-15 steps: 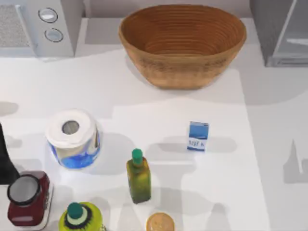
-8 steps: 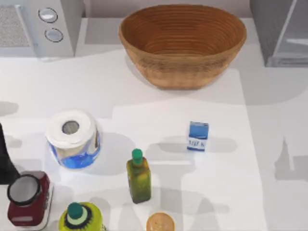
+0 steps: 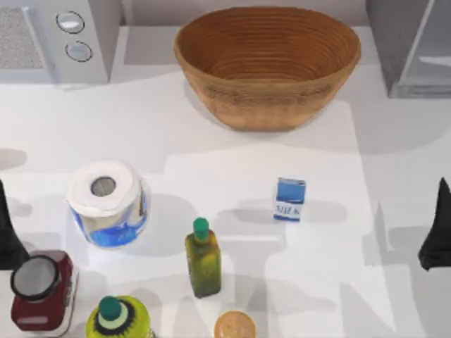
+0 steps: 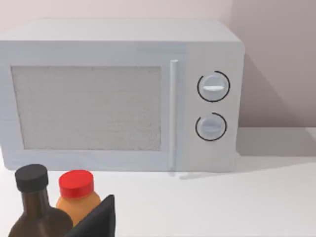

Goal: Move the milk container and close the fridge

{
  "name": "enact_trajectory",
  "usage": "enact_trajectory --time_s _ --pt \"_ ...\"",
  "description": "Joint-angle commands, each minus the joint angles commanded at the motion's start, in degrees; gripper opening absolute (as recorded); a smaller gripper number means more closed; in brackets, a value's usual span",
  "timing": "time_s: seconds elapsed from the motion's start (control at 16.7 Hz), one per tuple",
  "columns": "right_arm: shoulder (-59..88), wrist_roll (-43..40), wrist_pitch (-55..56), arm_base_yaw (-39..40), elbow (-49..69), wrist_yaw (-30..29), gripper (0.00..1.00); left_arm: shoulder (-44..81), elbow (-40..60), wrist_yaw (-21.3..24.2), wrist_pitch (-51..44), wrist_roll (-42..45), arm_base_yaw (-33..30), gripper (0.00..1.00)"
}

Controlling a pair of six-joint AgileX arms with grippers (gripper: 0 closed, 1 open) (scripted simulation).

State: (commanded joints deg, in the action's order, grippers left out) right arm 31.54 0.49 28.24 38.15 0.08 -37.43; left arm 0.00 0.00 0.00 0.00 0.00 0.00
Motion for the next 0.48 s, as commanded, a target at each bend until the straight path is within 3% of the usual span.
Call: enact_trajectory --time_s 0.24,0.48 --pt "8.8 0.4 9.5 11.1 0.8 -11.7 1.00 0.0 0.0 0.0 0.0 0.0 0.0 1.00" --pt "12.5 0.5 13.6 14.8 1.3 -15.7 1.00 0.0 0.0 0.0 0.0 0.0 0.0 1.00"
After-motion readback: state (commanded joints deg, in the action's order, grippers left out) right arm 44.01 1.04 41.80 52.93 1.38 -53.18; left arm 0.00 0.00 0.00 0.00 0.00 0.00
